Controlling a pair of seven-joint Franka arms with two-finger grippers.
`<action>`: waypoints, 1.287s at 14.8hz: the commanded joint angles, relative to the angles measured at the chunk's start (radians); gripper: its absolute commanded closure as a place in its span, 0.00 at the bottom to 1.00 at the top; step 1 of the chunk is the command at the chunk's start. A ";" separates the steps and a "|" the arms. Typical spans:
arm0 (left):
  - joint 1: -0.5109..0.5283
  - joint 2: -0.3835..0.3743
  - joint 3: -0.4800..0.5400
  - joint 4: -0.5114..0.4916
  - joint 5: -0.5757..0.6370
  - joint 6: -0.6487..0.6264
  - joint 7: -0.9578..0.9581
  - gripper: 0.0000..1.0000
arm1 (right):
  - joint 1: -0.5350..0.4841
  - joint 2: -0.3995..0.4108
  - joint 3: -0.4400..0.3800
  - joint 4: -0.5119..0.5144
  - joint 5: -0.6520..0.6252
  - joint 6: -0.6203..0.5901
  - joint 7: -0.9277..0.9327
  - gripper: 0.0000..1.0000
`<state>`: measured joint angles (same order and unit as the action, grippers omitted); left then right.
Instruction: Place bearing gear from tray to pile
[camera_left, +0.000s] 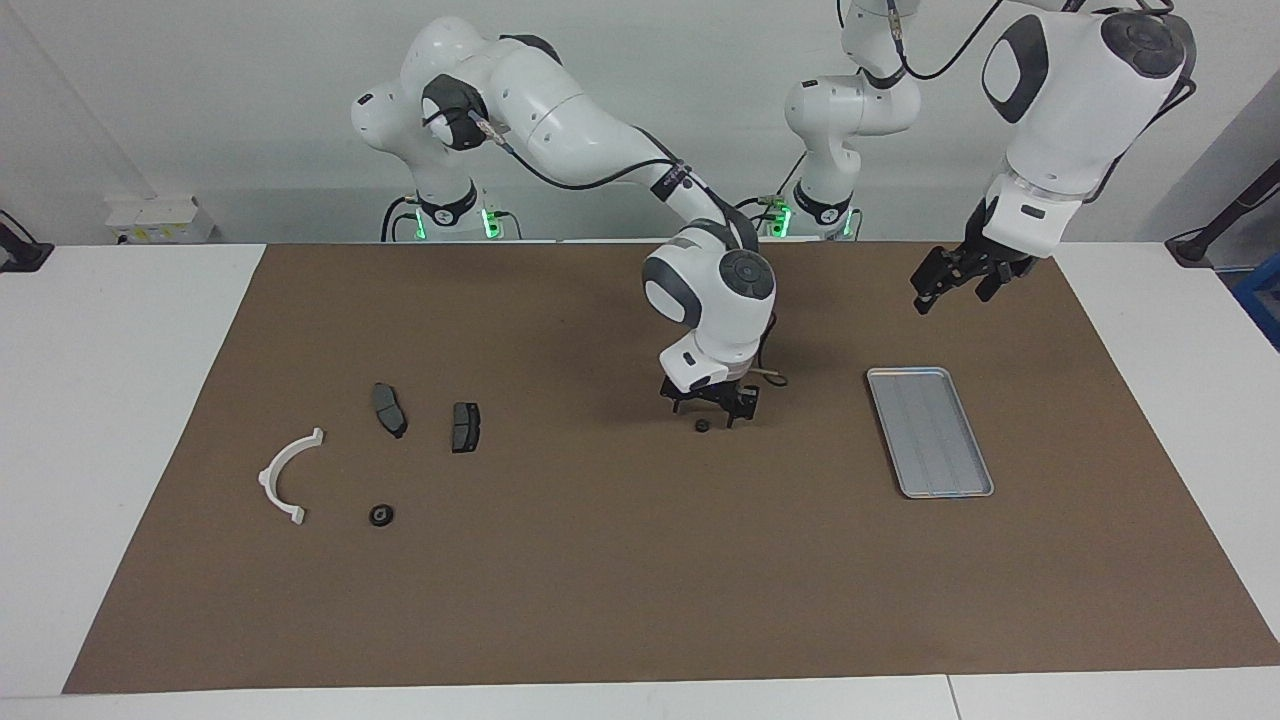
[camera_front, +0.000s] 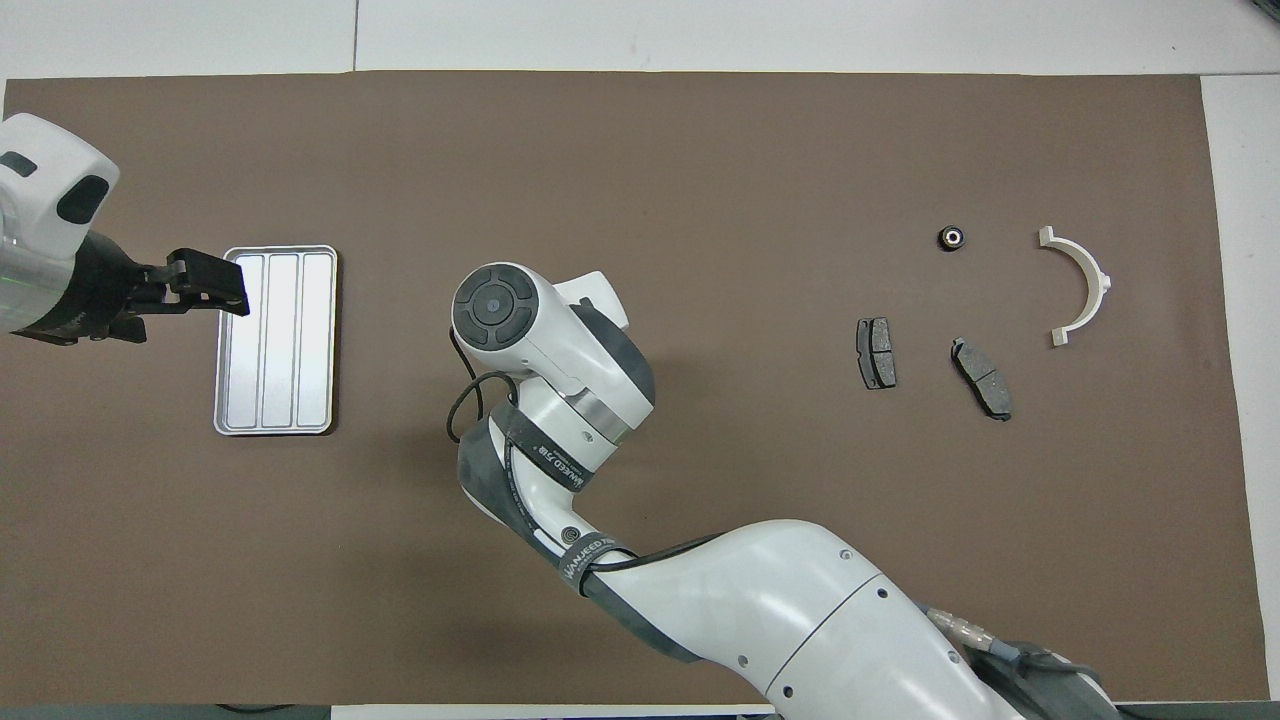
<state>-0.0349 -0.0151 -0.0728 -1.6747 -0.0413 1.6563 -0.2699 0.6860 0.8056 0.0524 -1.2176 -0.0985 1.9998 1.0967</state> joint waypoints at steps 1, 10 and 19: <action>-0.003 0.009 0.014 0.052 -0.002 -0.067 0.012 0.00 | -0.013 0.011 0.004 0.009 -0.018 0.042 0.023 0.15; -0.002 0.004 0.010 0.056 0.047 -0.073 0.219 0.00 | -0.019 0.006 0.004 -0.039 -0.018 0.089 0.022 0.40; -0.002 -0.016 0.008 0.041 0.046 -0.076 0.212 0.00 | -0.023 0.000 0.006 -0.053 -0.017 0.085 0.015 1.00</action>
<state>-0.0343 -0.0173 -0.0666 -1.6380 -0.0125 1.5954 -0.0694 0.6742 0.8040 0.0501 -1.2337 -0.0992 2.0620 1.0967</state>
